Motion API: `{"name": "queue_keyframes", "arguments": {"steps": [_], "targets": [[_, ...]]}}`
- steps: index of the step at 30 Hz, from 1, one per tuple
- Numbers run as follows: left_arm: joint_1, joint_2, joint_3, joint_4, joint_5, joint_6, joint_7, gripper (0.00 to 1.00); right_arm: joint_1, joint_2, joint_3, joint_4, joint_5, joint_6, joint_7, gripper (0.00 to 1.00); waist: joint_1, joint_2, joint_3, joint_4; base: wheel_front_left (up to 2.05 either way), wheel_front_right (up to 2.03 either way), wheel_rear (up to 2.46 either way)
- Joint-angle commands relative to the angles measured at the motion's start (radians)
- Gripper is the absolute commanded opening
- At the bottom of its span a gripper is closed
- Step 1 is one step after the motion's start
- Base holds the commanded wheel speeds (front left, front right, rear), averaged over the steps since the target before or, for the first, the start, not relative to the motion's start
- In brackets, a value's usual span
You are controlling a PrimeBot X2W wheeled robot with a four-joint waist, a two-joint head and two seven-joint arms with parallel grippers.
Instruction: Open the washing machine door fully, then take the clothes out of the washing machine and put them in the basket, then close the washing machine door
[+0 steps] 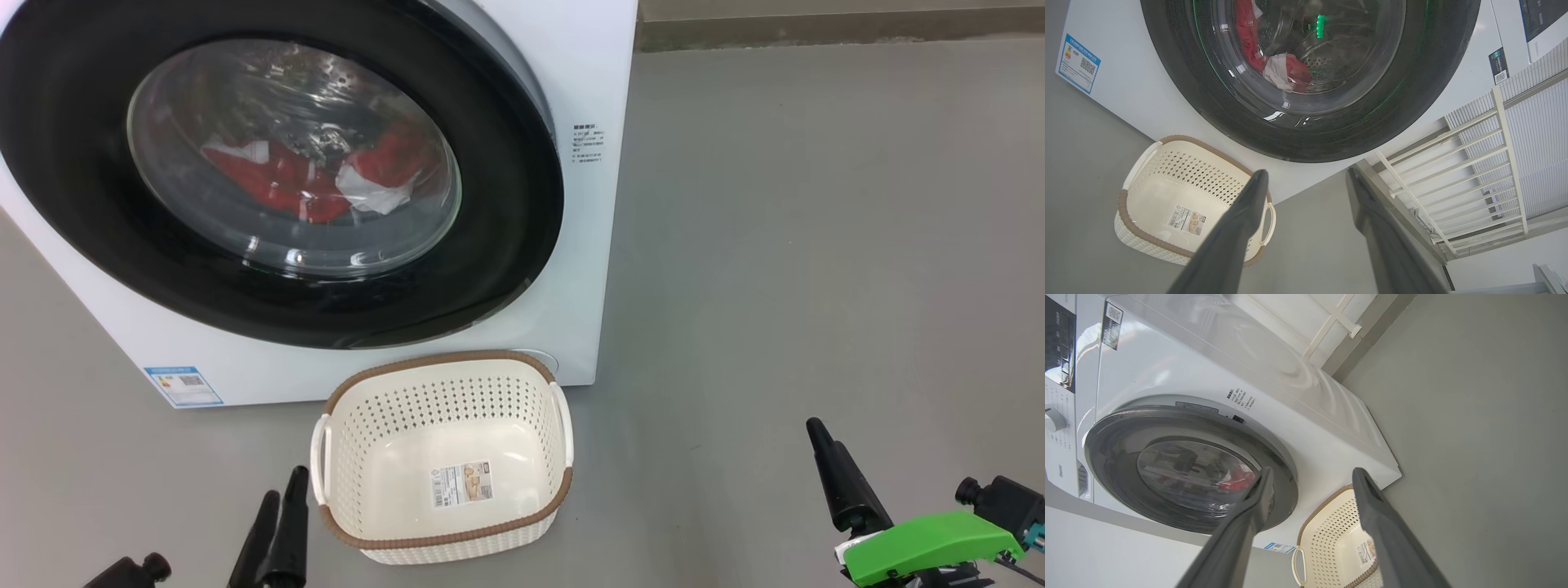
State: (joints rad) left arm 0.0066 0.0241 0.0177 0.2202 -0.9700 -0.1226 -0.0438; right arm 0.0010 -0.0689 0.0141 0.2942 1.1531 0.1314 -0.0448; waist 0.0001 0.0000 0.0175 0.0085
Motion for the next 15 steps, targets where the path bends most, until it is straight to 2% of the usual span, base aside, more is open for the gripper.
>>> {"name": "queue_keyframes", "arguments": {"steps": [1,15], "targets": [[-0.001,0.017,0.009,-0.037,0.035,0.0,-0.013,1.0,-0.008,-0.021,0.015,-0.031,-0.03,0.0,-0.014,1.0,-0.0001,0.0,0.0,0.0,0.0,0.0,0.0],[0.012,0.019,-0.003,-0.075,0.2,0.013,-0.055,1.0,-0.001,-0.034,0.037,-0.042,-0.16,0.0,-0.055,1.0,-0.0001,0.0,0.003,0.002,0.0,0.0,0.0]]}}
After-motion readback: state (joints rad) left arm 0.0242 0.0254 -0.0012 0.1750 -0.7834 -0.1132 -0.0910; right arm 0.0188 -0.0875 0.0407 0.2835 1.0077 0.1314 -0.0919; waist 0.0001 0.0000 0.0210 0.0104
